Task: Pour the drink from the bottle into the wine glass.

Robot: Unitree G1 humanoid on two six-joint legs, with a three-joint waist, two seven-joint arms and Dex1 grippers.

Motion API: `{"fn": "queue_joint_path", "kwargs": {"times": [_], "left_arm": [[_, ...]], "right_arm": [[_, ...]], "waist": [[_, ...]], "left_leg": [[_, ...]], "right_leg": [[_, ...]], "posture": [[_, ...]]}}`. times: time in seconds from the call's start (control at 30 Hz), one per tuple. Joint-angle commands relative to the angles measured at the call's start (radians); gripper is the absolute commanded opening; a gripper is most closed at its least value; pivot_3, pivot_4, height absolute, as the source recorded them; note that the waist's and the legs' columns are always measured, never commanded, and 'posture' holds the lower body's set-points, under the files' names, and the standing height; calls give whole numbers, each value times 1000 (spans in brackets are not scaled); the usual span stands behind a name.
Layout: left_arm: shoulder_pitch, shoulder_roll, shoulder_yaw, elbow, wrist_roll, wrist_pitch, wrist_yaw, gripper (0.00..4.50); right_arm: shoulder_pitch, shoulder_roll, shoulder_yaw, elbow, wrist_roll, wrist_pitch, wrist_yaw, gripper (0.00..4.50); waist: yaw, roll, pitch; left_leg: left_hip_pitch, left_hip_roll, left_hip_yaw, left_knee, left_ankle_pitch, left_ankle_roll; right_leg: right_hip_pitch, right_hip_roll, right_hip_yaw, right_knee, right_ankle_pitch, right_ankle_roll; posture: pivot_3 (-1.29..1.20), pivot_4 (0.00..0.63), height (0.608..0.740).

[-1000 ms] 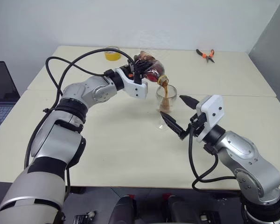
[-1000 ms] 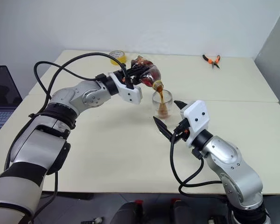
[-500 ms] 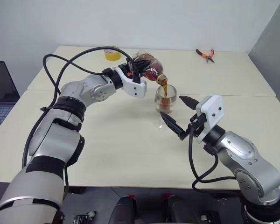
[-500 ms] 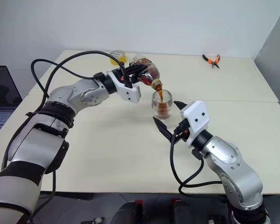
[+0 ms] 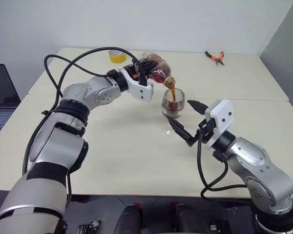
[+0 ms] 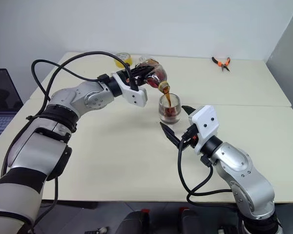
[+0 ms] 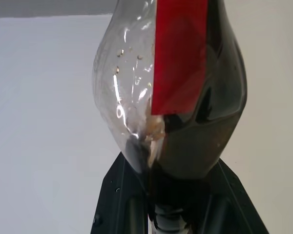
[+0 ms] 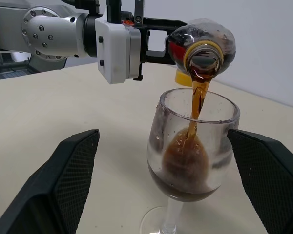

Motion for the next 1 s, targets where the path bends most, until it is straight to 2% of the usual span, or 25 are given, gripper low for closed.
{"fn": "queue_joint_path", "kwargs": {"times": [0.03,0.6,0.8,1.0], "left_arm": [[-41,10,11,-9,-15,1,21,610],[-8,-7,37,-21,-83,1,-36,590],[32,-20,58,-46,-150,2,-92,590],[86,-44,121,-81,-277,33,-198,585]], "right_arm": [[-1,3,-2,-36,-2,-6,-3,4500],[2,3,-3,-34,-2,-11,-1,4500],[-1,5,-1,-33,-3,-13,0,4500],[-5,4,3,-30,-12,-29,5,4500]], "waist": [[0,0,0],[0,0,0],[-2,0,0],[-2,0,0]], "left_leg": [[0,0,0,0,0,0],[-1,0,0,1,0,-1],[-1,0,0,1,0,-1],[-4,0,-1,6,0,-1]], "right_leg": [[0,0,0,0,0,0],[-1,0,0,0,0,0],[-1,0,0,1,0,0],[-2,0,-1,1,0,0]], "posture": [[0,150,740],[0,150,740],[0,150,740],[0,150,740]]}}
